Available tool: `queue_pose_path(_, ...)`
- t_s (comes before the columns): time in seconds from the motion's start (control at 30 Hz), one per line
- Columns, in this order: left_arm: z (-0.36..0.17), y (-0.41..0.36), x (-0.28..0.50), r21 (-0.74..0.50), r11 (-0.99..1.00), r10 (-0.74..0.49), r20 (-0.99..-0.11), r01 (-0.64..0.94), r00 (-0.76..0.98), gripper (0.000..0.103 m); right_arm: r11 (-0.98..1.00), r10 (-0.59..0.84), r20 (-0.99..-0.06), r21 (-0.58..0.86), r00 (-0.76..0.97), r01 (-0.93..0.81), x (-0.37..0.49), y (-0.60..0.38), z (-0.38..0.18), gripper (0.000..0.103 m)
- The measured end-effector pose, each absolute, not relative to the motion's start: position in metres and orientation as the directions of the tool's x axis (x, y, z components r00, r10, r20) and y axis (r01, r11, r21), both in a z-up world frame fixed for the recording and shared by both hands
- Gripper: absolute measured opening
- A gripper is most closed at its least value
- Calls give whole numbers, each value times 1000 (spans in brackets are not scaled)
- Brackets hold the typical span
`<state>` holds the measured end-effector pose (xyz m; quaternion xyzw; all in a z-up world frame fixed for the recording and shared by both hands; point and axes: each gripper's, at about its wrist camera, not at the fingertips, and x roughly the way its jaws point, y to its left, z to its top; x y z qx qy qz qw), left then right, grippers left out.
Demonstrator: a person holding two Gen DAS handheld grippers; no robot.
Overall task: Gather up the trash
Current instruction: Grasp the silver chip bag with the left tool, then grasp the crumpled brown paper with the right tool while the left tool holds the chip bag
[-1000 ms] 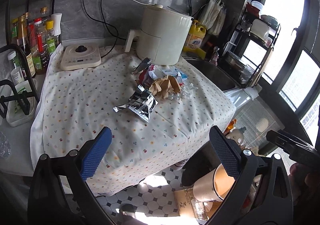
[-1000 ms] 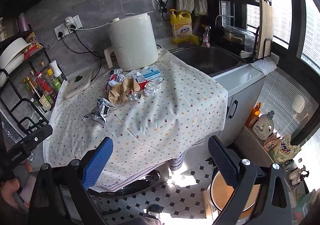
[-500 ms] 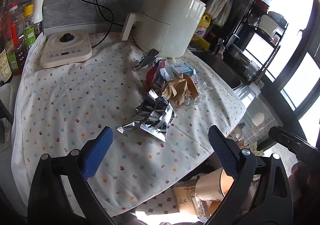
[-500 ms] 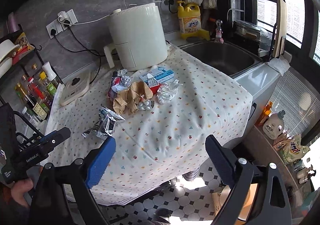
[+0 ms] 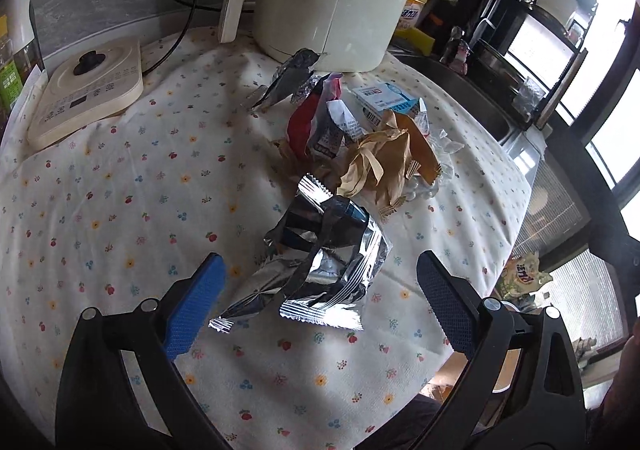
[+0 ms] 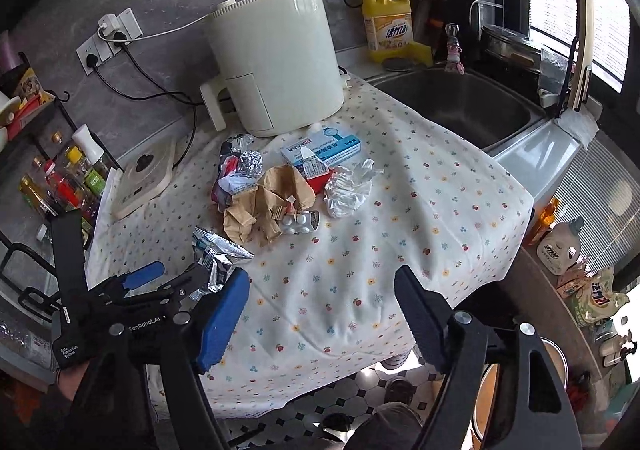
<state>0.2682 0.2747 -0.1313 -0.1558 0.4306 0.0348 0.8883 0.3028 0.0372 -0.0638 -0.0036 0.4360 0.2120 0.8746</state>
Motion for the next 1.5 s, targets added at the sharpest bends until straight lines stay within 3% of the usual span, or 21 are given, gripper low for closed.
queue_pose_path(0.17, -149, 279, 289, -225, 942, -46, -820, -247, 571, 95, 878, 408, -782, 196, 471, -436, 337, 59, -71, 64)
queue_pose_path(0.23, -151, 281, 292, -255, 933, -69, -818, -253, 571, 76, 852, 439, -783, 207, 441, -481, 349, 73, -72, 63)
queue_pose_path(0.27, -151, 282, 293, -270, 930, -87, -820, -248, 565, 54, 839, 450, -783, 207, 429, -503, 353, 81, -74, 62)
queue_pose_path(0.37, -144, 285, 290, -288, 924, -93, -807, -251, 584, 38, 797, 490, -795, 240, 359, -555, 367, 104, -81, 56)
queue_pose_path(0.87, -111, 346, 213, -311, 787, 116, -774, -533, 623, 36, 643, 554, -824, 337, 114, -688, 395, 200, -122, 54)
queue_pose_path(1.13, -97, 364, 170, -297, 736, 210, -754, -608, 623, 39, 698, 424, -885, 185, 191, -692, 400, 230, -152, 55)
queue_pose_path(1.2, -96, 367, 162, -298, 722, 225, -752, -624, 619, 39, 700, 397, -898, 162, 191, -696, 400, 236, -160, 49)
queue_pose_path(1.23, -95, 368, 158, -296, 718, 232, -752, -630, 617, 39, 700, 390, -903, 164, 180, -696, 400, 238, -163, 34)
queue_pose_path(1.27, -94, 369, 155, -295, 717, 236, -751, -632, 617, 39, 695, 401, -902, 184, 162, -695, 400, 240, -164, 27)
queue_pose_path(1.5, -89, 372, 137, -308, 727, 226, -737, -614, 637, 39, 654, 465, -874, 232, 140, -720, 374, 240, -142, 22)
